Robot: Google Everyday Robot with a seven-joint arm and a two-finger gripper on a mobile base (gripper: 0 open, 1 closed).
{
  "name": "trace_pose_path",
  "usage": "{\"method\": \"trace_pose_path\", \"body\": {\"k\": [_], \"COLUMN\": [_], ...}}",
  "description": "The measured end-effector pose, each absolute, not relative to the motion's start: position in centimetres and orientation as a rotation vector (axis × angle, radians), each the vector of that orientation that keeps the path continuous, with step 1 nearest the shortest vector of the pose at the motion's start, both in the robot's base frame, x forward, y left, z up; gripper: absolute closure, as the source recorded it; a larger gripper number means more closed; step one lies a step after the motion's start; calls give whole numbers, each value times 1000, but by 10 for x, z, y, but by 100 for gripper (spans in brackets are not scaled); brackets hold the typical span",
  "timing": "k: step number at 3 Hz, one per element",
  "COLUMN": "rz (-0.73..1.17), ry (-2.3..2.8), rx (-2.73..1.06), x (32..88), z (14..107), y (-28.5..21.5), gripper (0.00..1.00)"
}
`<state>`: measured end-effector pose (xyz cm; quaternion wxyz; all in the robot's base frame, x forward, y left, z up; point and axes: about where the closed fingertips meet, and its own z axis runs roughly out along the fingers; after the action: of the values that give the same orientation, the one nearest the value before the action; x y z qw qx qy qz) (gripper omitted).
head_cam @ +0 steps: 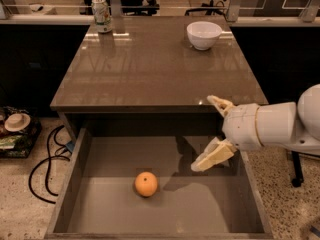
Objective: Pick orange from top drawer and place on counter
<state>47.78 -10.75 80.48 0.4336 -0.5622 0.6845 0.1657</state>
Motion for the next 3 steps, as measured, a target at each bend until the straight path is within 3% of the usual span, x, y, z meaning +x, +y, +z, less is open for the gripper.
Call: {"method": "trace_pose_path", "body": {"k": [3], "rz": [674], "ry": [1641], "rx": [-1368], "x": [466], "z": [680], "y": [-44], "gripper": [0]}}
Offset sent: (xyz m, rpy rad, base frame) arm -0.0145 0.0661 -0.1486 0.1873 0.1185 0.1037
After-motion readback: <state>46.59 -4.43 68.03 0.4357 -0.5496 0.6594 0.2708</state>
